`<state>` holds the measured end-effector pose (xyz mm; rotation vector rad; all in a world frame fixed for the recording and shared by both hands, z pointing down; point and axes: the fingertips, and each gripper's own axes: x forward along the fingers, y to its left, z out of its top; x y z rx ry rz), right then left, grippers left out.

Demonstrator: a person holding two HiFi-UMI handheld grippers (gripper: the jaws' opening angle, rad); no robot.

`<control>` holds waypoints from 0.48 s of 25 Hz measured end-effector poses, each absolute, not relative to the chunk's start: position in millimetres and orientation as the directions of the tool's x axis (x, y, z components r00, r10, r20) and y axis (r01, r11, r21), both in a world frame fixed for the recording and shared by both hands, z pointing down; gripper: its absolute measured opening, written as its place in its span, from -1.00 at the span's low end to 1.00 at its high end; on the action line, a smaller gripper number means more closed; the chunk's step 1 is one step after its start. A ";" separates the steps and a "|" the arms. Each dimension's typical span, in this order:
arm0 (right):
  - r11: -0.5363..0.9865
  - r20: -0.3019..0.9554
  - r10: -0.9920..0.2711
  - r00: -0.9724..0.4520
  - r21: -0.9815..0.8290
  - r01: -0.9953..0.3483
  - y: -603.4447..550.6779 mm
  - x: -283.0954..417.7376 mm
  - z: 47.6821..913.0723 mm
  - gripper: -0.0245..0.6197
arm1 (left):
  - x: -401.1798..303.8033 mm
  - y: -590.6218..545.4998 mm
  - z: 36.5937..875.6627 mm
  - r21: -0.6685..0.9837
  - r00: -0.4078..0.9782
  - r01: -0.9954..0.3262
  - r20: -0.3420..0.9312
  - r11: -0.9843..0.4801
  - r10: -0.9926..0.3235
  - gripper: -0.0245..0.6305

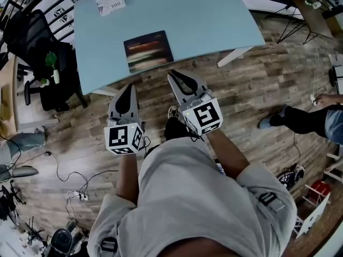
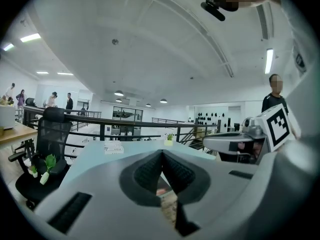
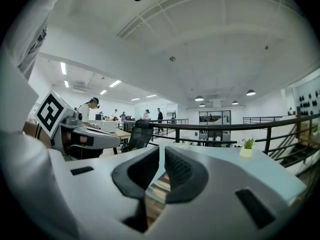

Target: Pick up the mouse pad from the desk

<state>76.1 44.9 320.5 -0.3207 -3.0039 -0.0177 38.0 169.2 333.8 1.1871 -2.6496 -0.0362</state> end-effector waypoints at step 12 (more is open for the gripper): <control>0.981 0.136 0.188 -0.973 -0.067 0.180 -21.8 2.4 342.8 -0.80 | -32.0 95.3 361.2 0.105 -0.552 -0.788 0.313 0.606 -0.773 -0.89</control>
